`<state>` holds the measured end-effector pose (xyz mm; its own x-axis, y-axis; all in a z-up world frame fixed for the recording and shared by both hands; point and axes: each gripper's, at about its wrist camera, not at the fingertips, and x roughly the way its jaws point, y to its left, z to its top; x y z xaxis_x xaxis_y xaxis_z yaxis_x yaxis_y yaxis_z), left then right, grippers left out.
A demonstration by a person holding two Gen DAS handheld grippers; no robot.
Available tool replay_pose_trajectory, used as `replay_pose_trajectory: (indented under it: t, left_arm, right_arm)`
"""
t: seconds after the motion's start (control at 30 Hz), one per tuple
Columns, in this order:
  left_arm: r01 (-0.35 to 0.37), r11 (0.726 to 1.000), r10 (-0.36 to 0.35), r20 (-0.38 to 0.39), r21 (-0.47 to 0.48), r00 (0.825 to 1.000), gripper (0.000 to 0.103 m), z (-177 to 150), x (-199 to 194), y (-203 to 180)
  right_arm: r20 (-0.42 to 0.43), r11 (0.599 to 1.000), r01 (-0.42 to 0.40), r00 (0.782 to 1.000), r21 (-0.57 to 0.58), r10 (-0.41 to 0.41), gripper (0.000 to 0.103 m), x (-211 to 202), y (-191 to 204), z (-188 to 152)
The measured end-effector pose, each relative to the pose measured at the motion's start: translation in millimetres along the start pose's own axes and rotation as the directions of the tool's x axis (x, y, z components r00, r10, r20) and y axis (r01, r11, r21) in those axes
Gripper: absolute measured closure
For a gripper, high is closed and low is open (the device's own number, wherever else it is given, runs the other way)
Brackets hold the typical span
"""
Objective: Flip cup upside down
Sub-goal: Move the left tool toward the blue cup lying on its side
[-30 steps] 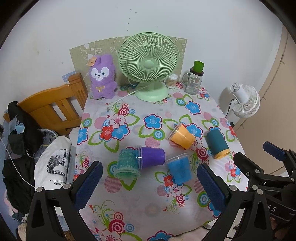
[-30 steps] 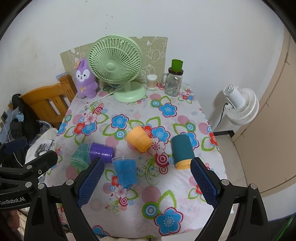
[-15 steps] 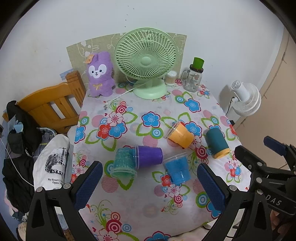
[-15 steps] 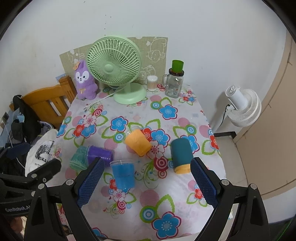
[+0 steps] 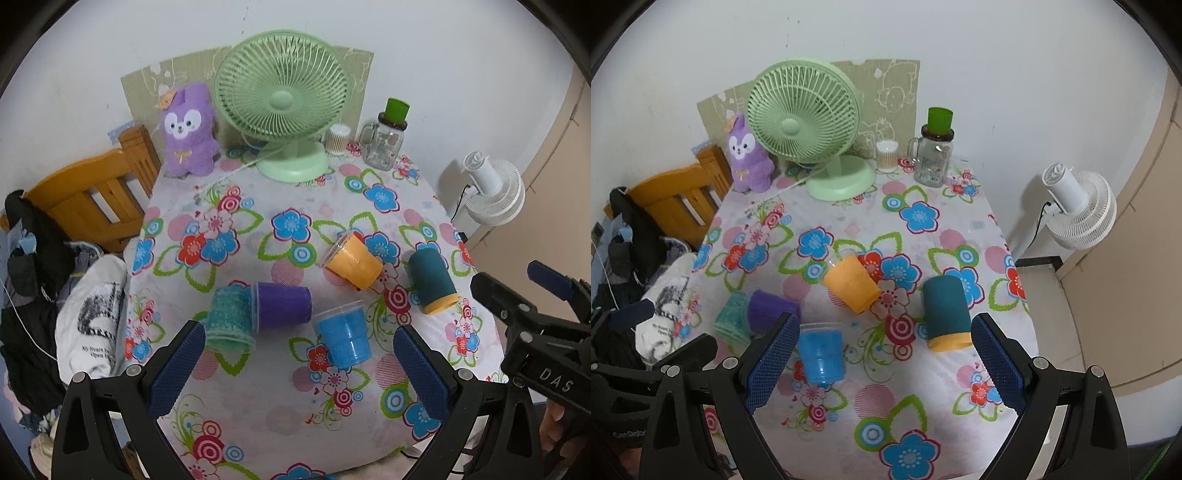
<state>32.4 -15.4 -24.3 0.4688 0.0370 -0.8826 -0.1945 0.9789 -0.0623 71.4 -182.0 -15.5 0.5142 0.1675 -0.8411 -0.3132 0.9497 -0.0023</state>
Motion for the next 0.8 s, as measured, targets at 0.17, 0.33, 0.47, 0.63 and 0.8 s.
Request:
replay_pose_trajectory:
  t: [0.17,0.33,0.47,0.63,0.8]
  left_arm:
    - [0.011,0.998,-0.015,-0.074,-0.054,0.997,0.0,-3,24,-2]
    - [0.008,0.996,-0.019,-0.126,-0.084,0.992,0.0,-5,46,-10]
    - [-0.013,0.995,-0.002,-0.154,-0.098,0.988,0.0,-6,64,-20]
    - [-0.023,0.99,-0.003,-0.186,-0.139,0.983,0.0,-9,87,-27]
    - [-0.027,0.984,-0.01,-0.207,-0.178,0.978,0.0,-16,111,-37]
  right_arm:
    - [-0.038,0.999,-0.033,0.999,0.012,0.034,0.007,18,-8,3]
    - [-0.094,0.999,-0.048,0.994,-0.003,0.047,0.007,41,-18,1]
    - [-0.124,0.999,-0.051,0.991,-0.014,0.049,0.007,60,-29,1]
    - [-0.171,0.998,-0.056,0.984,-0.041,0.048,0.007,82,-42,-1]
    - [-0.178,0.996,-0.072,0.982,-0.043,0.064,0.007,97,-51,-5]
